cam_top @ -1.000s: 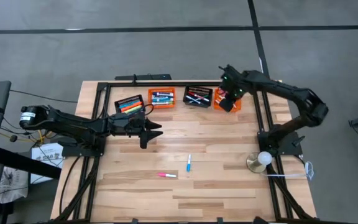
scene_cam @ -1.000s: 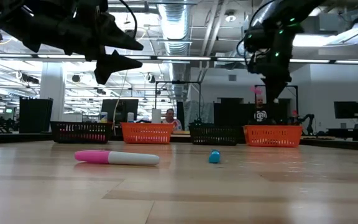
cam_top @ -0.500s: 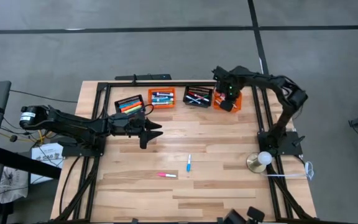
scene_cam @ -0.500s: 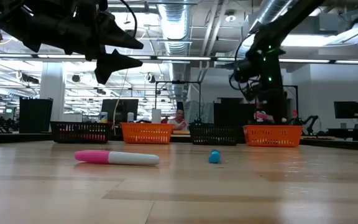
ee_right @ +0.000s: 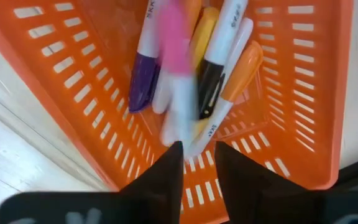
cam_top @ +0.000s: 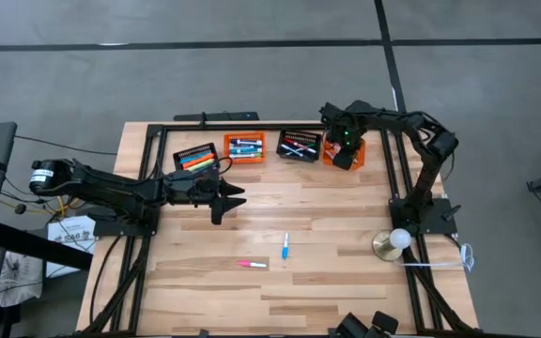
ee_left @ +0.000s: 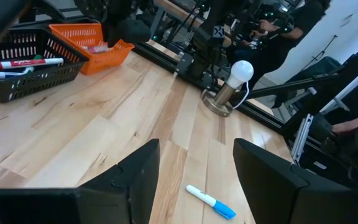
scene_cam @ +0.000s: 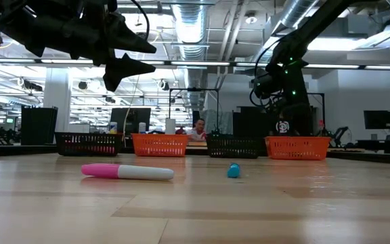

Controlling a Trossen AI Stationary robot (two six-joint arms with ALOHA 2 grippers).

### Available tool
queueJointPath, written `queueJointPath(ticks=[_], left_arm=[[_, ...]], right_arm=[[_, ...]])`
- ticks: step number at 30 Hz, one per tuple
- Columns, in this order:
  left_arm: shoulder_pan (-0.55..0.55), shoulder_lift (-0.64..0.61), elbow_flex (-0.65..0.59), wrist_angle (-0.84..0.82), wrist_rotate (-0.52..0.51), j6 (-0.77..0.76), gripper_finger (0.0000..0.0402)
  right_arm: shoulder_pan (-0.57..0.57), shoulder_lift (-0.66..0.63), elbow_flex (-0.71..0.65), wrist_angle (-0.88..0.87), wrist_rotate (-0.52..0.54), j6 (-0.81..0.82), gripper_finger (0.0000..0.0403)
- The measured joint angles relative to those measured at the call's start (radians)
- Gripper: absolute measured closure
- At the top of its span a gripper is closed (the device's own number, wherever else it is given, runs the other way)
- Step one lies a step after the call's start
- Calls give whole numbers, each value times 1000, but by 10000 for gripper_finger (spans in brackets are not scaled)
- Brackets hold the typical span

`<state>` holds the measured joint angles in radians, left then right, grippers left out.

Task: Pick & Place Markers
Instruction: Put the small pink highlighter pen into the right orange bin

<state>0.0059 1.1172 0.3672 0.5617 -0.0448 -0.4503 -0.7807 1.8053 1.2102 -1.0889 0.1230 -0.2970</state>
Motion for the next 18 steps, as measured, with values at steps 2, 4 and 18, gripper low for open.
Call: queueJointPath(ticks=[2, 4, 18], left_arm=[[0, 0, 0, 0, 0, 0, 198], [0, 0, 0, 0, 0, 0, 198], [0, 0, 0, 0, 0, 0, 198]], right_arm=[[0, 0, 0, 0, 0, 0, 310], [0, 0, 0, 0, 0, 0, 293], [12, -20, 66, -21, 7, 17, 257]])
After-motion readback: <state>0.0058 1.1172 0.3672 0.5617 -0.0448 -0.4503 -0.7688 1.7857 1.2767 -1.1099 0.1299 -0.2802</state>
